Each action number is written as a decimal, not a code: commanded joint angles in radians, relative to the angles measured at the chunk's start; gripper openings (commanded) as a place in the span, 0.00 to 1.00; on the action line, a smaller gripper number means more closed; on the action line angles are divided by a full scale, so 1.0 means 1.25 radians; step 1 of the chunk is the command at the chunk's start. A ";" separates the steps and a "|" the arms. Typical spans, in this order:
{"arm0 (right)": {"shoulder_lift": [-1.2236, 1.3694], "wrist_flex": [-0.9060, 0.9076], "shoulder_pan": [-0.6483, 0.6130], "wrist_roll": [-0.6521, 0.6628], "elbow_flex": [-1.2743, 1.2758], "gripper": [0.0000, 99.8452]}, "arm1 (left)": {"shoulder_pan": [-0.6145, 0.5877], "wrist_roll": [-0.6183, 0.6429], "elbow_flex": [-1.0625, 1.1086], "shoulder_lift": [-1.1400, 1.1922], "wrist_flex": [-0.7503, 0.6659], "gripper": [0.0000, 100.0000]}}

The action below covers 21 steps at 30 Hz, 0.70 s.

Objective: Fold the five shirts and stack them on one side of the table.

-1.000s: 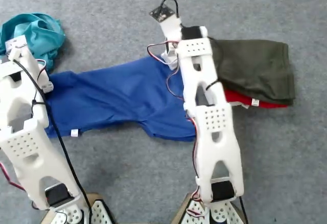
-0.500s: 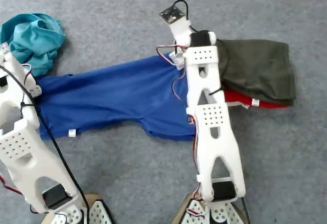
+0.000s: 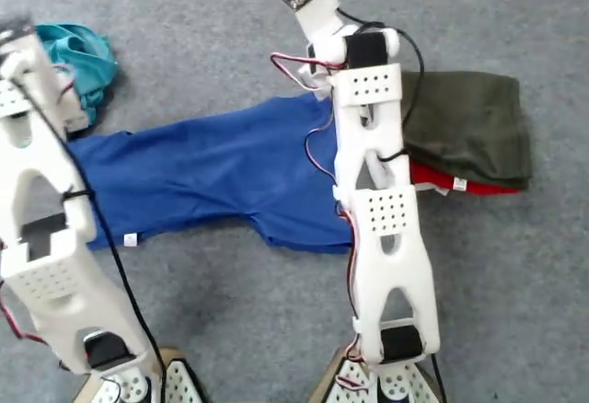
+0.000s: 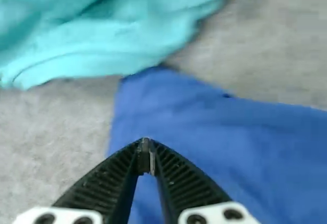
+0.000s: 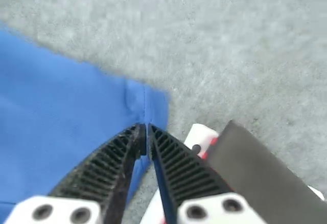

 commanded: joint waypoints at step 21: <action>0.247 -0.191 0.006 0.002 -0.035 0.01 | -0.150 -0.006 -0.280 0.409 -0.071 0.03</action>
